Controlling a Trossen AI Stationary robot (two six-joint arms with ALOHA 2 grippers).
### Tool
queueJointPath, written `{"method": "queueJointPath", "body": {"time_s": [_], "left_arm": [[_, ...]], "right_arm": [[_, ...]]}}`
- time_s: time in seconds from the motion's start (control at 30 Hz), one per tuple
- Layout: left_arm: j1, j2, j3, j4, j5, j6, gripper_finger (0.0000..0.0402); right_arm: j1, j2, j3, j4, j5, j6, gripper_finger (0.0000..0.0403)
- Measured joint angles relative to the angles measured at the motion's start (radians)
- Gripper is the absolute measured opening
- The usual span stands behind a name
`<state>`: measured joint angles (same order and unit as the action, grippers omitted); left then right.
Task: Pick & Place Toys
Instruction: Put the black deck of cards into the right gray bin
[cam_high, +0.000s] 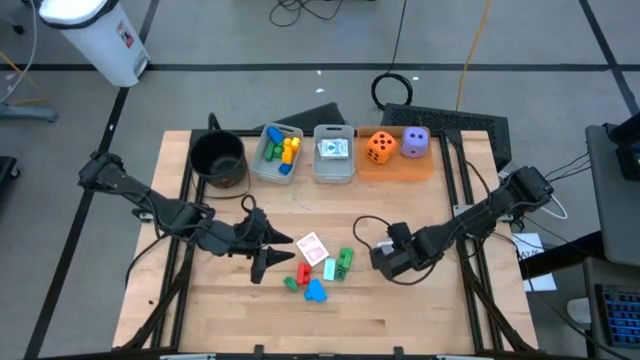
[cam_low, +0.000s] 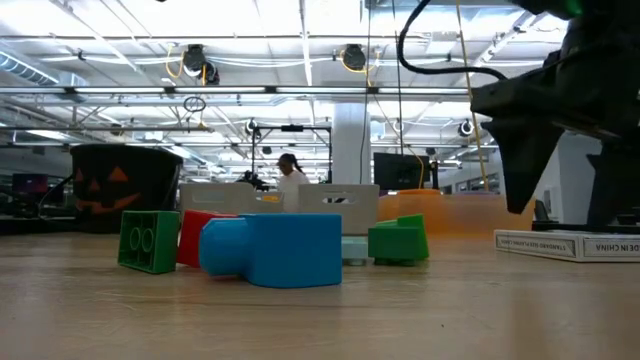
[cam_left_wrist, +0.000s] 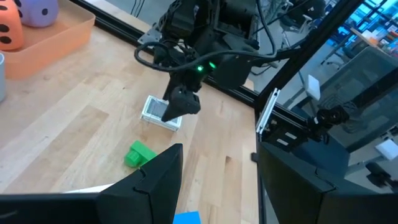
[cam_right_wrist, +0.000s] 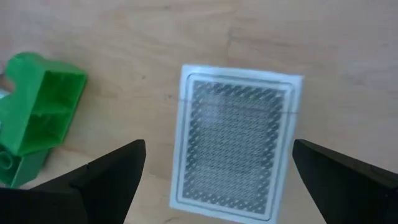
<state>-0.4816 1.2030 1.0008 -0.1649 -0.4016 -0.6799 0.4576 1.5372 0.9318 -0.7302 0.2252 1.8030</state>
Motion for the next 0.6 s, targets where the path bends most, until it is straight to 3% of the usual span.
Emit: {"method": "queueJointPath", "body": {"time_s": [0.6], "left_arm": [[0.005,0.000,0.000,-0.005,0.000,0.001,0.0216]], "right_arm": [[-0.052,0.080,0.000,-0.013,-0.048,-0.069,0.0397]]}}
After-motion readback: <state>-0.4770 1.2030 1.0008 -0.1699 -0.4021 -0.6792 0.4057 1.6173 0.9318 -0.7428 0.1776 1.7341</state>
